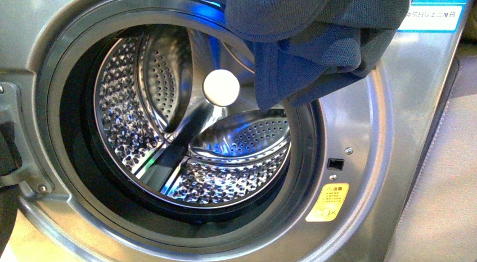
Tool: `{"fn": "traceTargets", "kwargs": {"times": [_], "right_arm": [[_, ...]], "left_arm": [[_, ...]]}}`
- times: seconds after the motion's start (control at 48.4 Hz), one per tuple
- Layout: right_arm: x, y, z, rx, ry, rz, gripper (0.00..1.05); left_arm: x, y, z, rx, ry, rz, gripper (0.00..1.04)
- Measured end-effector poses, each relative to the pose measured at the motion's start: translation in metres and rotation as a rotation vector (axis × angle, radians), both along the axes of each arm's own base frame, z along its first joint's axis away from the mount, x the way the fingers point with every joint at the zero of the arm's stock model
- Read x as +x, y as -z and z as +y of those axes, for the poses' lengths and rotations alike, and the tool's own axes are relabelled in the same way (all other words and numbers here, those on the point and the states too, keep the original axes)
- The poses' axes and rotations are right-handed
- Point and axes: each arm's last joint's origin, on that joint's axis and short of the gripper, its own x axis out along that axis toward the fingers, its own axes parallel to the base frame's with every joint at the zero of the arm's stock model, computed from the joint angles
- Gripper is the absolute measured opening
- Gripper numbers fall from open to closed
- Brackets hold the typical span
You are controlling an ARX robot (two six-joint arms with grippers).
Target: Put clothes into washing machine
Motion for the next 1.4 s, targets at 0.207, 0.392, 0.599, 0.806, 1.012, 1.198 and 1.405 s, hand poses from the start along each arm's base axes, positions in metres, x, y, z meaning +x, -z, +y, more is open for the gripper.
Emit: {"fn": "traceTargets", "kwargs": {"times": [0.207, 0.392, 0.599, 0.806, 1.012, 1.198, 1.405], "right_arm": [[0.000, 0.000, 0.000, 0.000, 0.000, 0.000, 0.06], [0.000, 0.000, 0.000, 0.000, 0.000, 0.000, 0.06], [0.000, 0.000, 0.000, 0.000, 0.000, 0.000, 0.06], [0.000, 0.000, 0.000, 0.000, 0.000, 0.000, 0.06], [0.000, 0.000, 0.000, 0.000, 0.000, 0.000, 0.06], [0.000, 0.000, 0.000, 0.000, 0.000, 0.000, 0.06], [0.000, 0.000, 0.000, 0.000, 0.000, 0.000, 0.06]], "left_arm": [[0.031, -0.016, -0.007, 0.049, 0.167, -0.065, 0.98], [0.061, -0.013, -0.010, 0.124, 0.317, -0.132, 0.98], [0.076, -0.021, -0.024, 0.137, 0.404, -0.134, 0.98], [0.083, -0.032, -0.047, 0.182, 0.467, -0.129, 0.98], [0.094, -0.039, -0.072, 0.229, 0.466, -0.100, 0.98], [0.097, -0.041, -0.094, 0.265, 0.488, -0.101, 0.98], [0.091, -0.042, -0.115, 0.266, 0.538, -0.129, 0.98]]}}
